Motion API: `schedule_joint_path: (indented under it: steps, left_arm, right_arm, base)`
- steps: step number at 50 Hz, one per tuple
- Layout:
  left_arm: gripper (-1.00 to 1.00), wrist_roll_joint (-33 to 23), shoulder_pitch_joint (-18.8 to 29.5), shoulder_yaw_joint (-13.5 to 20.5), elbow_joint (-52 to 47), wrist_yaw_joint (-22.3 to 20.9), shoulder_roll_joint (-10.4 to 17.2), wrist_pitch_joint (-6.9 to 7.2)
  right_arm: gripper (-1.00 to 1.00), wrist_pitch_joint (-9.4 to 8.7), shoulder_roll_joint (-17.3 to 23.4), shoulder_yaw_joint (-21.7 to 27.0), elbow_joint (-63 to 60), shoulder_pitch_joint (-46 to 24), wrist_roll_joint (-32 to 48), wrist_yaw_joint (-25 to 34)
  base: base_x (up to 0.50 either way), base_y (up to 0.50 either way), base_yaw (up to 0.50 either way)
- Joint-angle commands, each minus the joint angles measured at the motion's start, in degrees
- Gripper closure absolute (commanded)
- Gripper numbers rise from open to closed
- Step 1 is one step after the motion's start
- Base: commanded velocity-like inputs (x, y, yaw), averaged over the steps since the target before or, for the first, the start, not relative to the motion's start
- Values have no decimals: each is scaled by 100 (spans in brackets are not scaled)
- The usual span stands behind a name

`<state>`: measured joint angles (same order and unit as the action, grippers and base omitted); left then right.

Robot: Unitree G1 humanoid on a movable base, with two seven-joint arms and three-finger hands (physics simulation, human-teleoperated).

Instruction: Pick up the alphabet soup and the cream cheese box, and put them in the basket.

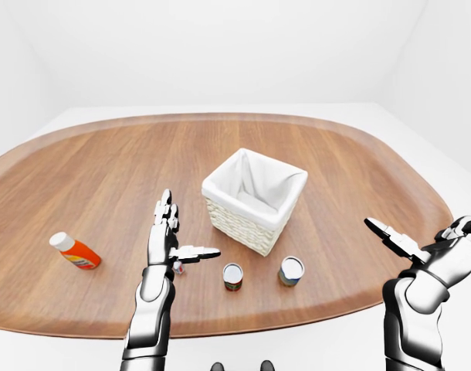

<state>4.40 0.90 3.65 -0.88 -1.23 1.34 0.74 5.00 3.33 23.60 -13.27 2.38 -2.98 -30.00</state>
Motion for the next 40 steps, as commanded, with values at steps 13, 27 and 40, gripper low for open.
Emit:
schedule_joint_path:
  steps: [13, 27, 40]
  left_arm:
    - [-100, 21, -15, 16, -71, 28, 1, 53]
    - [-100, 24, 3, 19, -27, 20, 4, 30]
    - [-100, 16, 15, 15, 22, 21, 4, -5]
  right_arm:
    - [-100, 0, 2, -3, -42, 7, -13, 0]
    - [-100, 0, -6, 1, -53, 9, -11, 0]
    - [-100, 0, 8, 3, 11, -6, -16, 0]
  base:
    - [23, 0, 0]
    - [23, 0, 0]
    - [23, 0, 0]
